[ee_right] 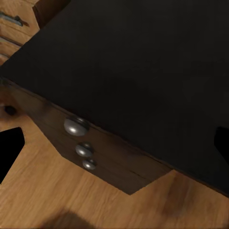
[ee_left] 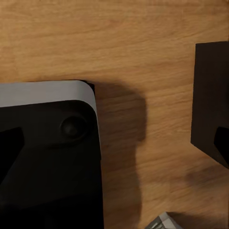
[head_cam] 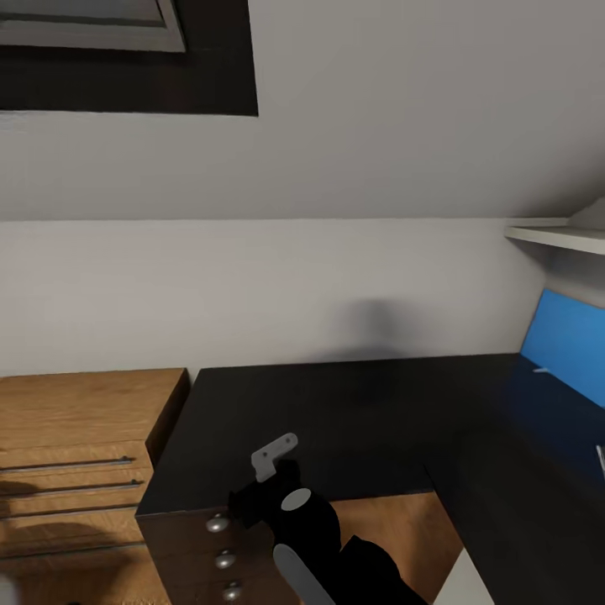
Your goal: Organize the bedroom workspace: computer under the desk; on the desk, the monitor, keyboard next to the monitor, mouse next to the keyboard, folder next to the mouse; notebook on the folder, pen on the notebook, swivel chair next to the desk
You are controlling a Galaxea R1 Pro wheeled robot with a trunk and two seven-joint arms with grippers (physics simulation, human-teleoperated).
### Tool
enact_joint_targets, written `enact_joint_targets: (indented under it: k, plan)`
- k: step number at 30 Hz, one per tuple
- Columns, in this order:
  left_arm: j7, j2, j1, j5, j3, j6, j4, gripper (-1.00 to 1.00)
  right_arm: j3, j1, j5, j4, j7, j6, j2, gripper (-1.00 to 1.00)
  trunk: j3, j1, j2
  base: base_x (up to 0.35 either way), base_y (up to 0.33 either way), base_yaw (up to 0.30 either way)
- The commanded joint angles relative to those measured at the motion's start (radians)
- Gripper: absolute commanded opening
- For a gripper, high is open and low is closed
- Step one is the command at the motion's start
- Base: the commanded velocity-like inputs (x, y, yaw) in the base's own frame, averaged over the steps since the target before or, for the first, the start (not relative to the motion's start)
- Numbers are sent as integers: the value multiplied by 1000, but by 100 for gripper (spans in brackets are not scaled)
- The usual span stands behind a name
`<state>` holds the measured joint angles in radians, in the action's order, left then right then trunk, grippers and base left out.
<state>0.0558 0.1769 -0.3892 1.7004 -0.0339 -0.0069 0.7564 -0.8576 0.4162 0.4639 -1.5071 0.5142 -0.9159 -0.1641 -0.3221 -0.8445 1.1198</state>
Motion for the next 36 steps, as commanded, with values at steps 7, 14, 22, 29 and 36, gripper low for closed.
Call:
enact_joint_targets:
  k: [7,14,22,29,36]
  plan:
    - [6,1,0,7,-3,-1,3,100,-2,1,9,-1,10,-1,0,100,-23,-27,50,0,0,280]
    - [6,1,0,7,-3,-1,3,100,-4,1,10,-1,10,-9,-2,100,-45,-54,99,0,0,279]
    - [12,1,0,6,-3,-3,3,100,-9,1,11,-1,10,-15,-1,100,-70,-85,155,0,0,280]
    - [8,1,0,6,-3,-4,3,100,-9,1,12,-1,10,-15,-1,100,-92,-111,204,0,0,280]
    - [10,1,0,5,-3,-4,3,100,-9,1,12,-1,10,-15,-1,100,-114,-138,253,0,0,280]
